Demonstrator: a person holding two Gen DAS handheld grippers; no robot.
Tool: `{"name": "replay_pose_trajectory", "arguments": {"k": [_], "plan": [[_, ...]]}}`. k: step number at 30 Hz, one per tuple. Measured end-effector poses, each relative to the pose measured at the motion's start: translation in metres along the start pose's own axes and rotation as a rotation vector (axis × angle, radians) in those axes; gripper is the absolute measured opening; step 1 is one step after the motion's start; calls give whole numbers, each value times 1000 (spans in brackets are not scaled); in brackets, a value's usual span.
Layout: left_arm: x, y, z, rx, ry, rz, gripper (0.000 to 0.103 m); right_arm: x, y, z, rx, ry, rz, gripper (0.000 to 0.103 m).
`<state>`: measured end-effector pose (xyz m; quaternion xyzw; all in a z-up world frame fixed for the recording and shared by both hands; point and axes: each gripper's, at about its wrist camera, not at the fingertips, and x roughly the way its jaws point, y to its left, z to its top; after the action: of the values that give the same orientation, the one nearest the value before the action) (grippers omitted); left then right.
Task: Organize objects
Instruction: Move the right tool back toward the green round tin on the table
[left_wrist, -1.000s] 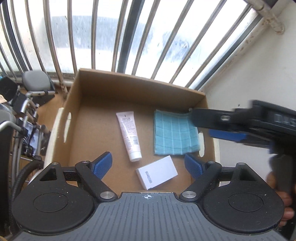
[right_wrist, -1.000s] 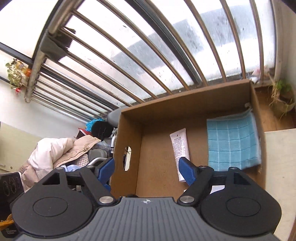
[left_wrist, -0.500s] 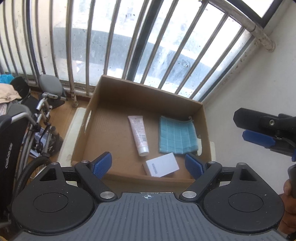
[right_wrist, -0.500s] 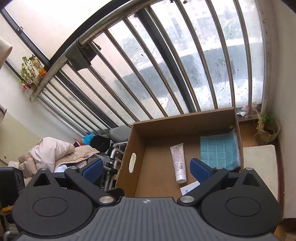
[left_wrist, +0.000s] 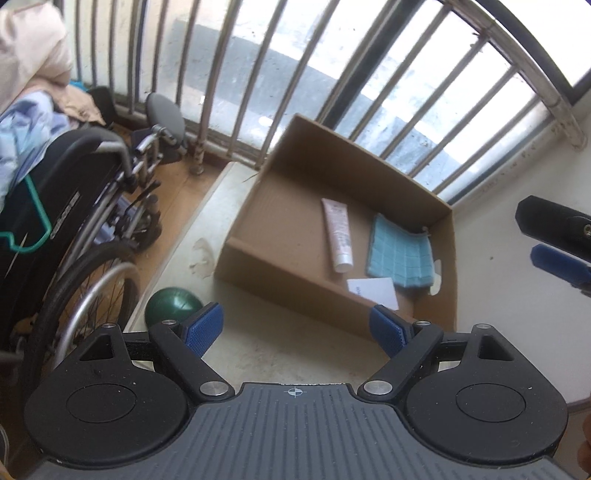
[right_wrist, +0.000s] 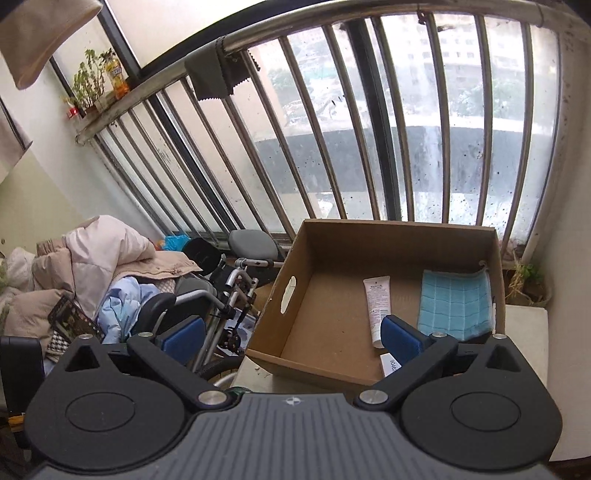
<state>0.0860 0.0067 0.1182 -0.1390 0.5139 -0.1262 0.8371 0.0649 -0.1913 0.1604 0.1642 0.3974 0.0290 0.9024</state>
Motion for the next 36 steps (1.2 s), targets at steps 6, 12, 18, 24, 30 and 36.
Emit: {"name": "replay_pose_trajectory", "arguments": {"k": [6, 12, 18, 24, 30, 36], "plan": [[-8, 33, -16, -71, -8, 29, 87, 8, 38, -15, -112, -14, -64, 103], [2, 64, -36, -101, 3, 74, 87, 33, 60, -34, -153, 6, -48, 103], [23, 91, -65, -77, 19, 138, 87, 75, 65, -68, -144, 64, -28, 103], [64, 102, -88, -30, -24, 135, 87, 113, 57, -109, -154, 100, 5, 103], [100, 104, -89, 105, -86, 162, 87, 166, 36, -136, -133, 114, 68, 103], [133, 109, -77, 190, -24, 214, 87, 212, 31, -145, -90, 154, 190, 103]]}}
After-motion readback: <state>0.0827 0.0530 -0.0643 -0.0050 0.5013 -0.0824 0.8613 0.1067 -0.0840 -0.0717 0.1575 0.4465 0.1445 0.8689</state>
